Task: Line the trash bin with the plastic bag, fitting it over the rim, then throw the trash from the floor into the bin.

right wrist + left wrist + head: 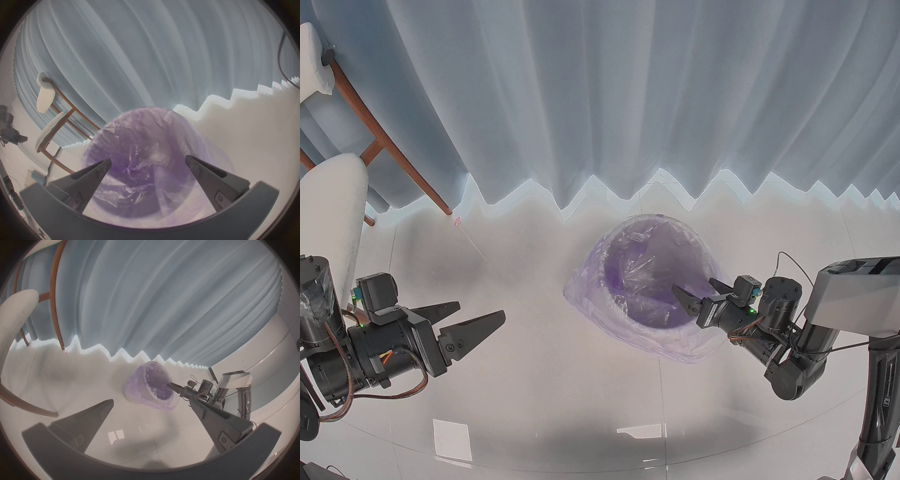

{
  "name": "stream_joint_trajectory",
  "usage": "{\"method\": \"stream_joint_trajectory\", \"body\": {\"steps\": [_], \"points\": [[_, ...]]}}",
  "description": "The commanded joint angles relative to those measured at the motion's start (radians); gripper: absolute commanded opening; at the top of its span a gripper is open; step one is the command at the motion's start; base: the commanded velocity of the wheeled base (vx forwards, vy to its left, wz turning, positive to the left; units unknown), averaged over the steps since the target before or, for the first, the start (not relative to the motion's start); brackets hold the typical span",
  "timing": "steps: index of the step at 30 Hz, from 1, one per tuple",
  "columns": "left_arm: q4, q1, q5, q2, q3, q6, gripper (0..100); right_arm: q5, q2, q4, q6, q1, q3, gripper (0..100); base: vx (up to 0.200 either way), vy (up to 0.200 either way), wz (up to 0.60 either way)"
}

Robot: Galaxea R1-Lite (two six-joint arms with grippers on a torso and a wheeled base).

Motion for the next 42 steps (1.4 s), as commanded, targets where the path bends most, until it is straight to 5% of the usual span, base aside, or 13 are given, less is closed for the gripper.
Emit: {"method": "stream_joint_trajectory", "body": {"steps": [1,10,19,24,27,34,42], "points": [[0.000,-0.003,0.002,0.028,0.005,-0.001,100,0.001,-0.110,-0.019,0.037,0.001,0.067,100,0.000,0.000,0.00],[-0.001,-0.003,0.002,0.107,0.028,-0.001,100,0.006,-0.472,-0.019,0.206,0.160,0.238,100,0.000,0.000,0.00],[-0.006,0.008,0.000,0.307,0.059,-0.014,100,0.021,-0.590,-0.018,0.292,0.121,0.398,100,0.000,0.000,0.00],[-0.084,0.040,0.000,0.574,0.034,-0.039,100,0.023,-0.583,-0.019,0.279,0.107,0.381,100,0.000,0.000,0.00],[-0.368,0.044,0.002,0.789,0.082,-0.040,100,0.023,-0.594,-0.019,0.224,0.105,0.370,100,0.000,0.000,0.00],[-0.883,0.029,0.002,0.962,0.200,-0.062,100,0.024,-0.632,-0.018,0.169,0.105,0.389,100,0.000,0.000,0.00],[-0.899,-0.003,0.097,1.039,0.136,-0.057,100,0.023,-0.598,-0.018,0.169,0.105,0.390,100,0.000,0.000,0.00]]}}
